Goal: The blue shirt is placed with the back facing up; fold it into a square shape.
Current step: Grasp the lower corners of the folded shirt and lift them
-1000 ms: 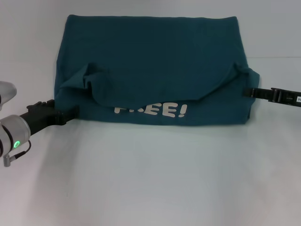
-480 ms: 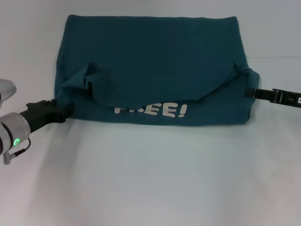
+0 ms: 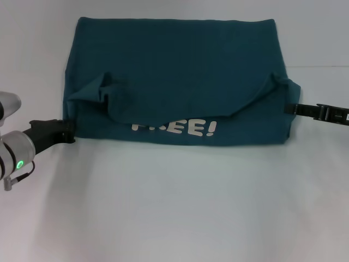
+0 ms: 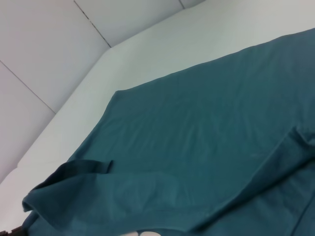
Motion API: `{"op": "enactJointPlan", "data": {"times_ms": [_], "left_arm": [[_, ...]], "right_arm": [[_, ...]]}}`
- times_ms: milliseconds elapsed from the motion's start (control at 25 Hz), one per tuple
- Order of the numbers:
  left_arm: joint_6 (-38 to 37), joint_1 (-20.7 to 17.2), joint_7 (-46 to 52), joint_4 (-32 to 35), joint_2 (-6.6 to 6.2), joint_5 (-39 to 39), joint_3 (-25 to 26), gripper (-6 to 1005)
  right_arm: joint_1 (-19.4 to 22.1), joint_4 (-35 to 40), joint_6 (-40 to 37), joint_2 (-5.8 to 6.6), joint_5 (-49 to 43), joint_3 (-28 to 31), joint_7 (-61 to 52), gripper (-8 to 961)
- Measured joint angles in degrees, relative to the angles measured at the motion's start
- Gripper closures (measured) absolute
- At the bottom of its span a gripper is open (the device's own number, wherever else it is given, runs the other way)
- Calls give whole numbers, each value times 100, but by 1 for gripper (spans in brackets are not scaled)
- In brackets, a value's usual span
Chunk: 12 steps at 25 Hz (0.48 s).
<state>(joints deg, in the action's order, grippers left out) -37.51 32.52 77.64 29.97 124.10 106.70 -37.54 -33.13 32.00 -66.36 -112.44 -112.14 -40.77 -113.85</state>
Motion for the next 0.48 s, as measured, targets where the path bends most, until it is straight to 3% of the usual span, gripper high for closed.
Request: {"op": "enactJointPlan", "data": {"times_ms": [80, 320, 480], "left_arm": [[38, -4, 0, 0, 0, -2, 0, 928], [15, -50, 70, 40, 0, -1, 1, 981], [-45, -79, 72, 41, 0, 8, 1, 981]], "right_arm": [[0, -1, 0, 25, -9, -23, -18, 382], [-21, -8, -9, 93, -363, -43, -193, 398], [-58, -10, 20, 61, -678, -50, -282, 409]]}}
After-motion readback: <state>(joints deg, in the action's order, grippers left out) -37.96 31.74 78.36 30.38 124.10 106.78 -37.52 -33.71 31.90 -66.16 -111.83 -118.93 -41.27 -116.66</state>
